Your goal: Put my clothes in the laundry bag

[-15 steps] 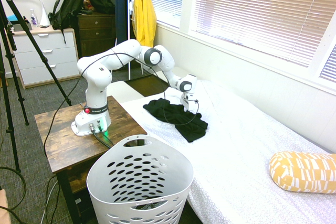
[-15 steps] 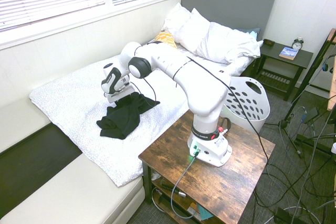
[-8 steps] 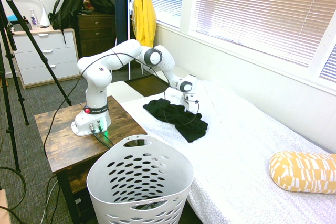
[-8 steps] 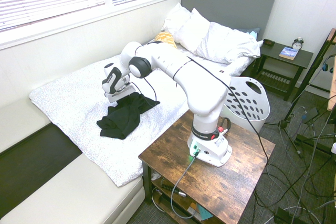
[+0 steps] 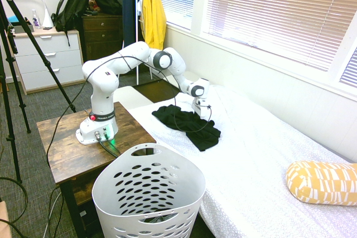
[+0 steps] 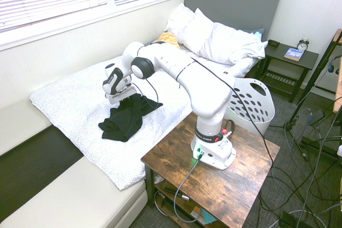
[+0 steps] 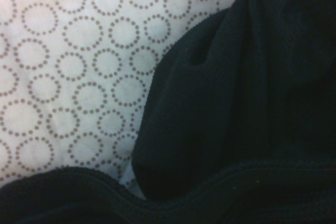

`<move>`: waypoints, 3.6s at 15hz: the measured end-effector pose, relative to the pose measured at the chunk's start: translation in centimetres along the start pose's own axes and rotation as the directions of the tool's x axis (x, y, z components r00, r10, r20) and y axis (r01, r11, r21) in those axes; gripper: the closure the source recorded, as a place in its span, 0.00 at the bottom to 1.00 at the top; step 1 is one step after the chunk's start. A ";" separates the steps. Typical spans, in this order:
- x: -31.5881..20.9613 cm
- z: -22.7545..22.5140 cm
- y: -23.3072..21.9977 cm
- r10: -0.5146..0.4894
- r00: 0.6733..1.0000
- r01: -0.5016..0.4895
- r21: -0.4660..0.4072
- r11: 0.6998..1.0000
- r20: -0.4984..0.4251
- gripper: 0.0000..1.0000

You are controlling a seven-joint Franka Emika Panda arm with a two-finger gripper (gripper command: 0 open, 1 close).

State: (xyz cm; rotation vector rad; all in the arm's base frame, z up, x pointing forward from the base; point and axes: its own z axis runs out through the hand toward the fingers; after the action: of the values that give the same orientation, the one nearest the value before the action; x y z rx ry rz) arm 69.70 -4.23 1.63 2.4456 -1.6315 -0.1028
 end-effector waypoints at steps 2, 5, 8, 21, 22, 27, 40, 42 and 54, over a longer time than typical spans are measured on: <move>0.1 0.0 0.0 -0.001 1.000 0.001 0.000 1.000 0.000 1.00; 0.4 0.0 0.2 0.000 1.000 0.000 0.001 1.000 0.003 1.00; 0.6 -0.4 0.2 -0.005 1.000 0.005 0.011 1.000 0.018 1.00; 5.7 -16.2 4.3 -0.191 0.866 0.093 0.228 0.969 0.461 1.00; 6.1 -17.8 4.8 -0.209 0.855 0.095 0.254 0.963 0.475 1.00; 7.2 -27.3 7.4 -0.287 0.830 0.122 0.346 0.930 0.478 1.00; 13.7 -50.0 34.6 -0.376 0.870 0.355 0.124 0.927 0.319 1.00; 15.9 -51.0 40.1 -0.442 0.847 0.433 0.099 0.896 0.294 1.00; 20.6 -50.4 67.2 -0.416 0.726 0.577 -0.156 0.802 0.547 1.00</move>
State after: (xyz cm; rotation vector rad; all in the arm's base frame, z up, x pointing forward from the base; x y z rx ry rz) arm 25.28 -41.67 65.68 2.6458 -0.9008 -1.0651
